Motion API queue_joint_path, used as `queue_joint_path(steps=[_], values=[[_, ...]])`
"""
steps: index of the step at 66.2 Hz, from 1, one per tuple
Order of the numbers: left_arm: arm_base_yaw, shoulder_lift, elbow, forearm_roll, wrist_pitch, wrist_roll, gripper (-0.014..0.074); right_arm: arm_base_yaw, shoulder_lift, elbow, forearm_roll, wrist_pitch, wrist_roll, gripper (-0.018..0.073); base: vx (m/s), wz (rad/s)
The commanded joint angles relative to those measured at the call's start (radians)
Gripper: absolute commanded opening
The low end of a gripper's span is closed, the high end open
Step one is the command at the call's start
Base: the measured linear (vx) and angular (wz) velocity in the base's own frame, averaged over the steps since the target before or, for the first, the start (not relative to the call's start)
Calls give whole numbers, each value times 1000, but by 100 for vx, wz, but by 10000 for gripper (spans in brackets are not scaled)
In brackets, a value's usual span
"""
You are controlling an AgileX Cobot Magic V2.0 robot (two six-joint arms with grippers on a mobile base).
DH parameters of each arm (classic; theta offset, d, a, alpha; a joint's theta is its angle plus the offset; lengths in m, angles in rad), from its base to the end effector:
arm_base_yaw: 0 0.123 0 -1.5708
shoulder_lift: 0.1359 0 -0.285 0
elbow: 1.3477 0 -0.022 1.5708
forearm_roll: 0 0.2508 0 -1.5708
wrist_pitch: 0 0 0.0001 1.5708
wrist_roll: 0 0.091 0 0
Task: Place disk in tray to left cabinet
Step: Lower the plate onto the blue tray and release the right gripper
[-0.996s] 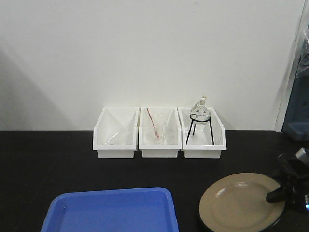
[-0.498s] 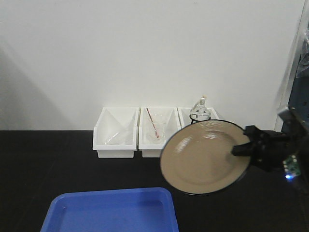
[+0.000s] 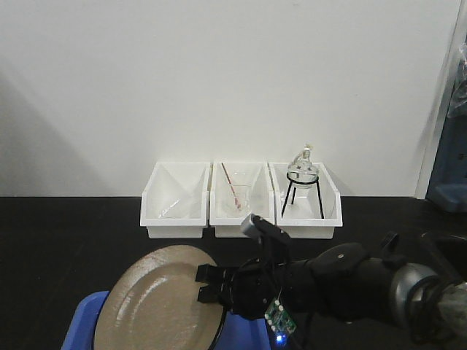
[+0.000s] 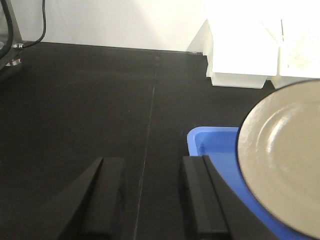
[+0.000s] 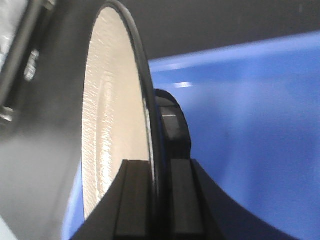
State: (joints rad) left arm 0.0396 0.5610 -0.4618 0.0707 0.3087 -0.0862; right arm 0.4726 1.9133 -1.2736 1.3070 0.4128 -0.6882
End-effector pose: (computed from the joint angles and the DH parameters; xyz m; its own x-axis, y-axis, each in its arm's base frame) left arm 0.1187 0.0067 0.2962 -0.3131 -0.0313 -0.9492 -0.0658 0.9978 -0.0111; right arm 0.3598 0.2236 0.2113 -0.8431 0.1501 -0.5164 -0.2629 0.7226 0.6393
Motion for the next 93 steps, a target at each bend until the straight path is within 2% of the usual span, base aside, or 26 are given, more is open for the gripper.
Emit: queue_joint_path(steps=[1, 11, 23, 32, 39, 46, 53, 69, 80, 88, 93], values=[[1, 8, -34, -3, -76, -3, 401, 8, -27, -30, 43, -19, -11, -1, 0, 0], [1, 8, -34, -3, -76, -3, 401, 6, 35, -29, -14, -31, -20, 21, 0, 0], [1, 8, -34, -3, -76, -3, 401, 6, 61, -29, -66, -49, -21, 102, 0, 0], [1, 8, -34, -3, -76, -3, 401, 6, 61, -29, -180, -54, -36, 240, 0, 0], [1, 8, -34, -3, -76, -3, 401, 6, 61, -29, -263, -69, -31, 382, 0, 0], [1, 8, -34, -3, -76, -3, 401, 4, 57, -29, -276, -82, -23, 501, 0, 0], [1, 8, -34, -3, -76, -3, 401, 4, 37, -29, -279, -89, -24, 564, 0, 0], [1, 8, -34, -3, -76, -3, 401, -14, -64, -29, -362, -171, -37, 572, 0, 0], [1, 8, -34, -4, -76, -3, 401, -115, -138, -29, -401, -64, 26, 572, 0, 0], [1, 21, -34, -36, -76, -13, 401, -191, -170, -29, -562, 41, 176, 572, 0, 0], [1, 60, -41, -94, -85, -9, 401, -213, -177, -29, -744, 93, 301, 572, 0, 0]])
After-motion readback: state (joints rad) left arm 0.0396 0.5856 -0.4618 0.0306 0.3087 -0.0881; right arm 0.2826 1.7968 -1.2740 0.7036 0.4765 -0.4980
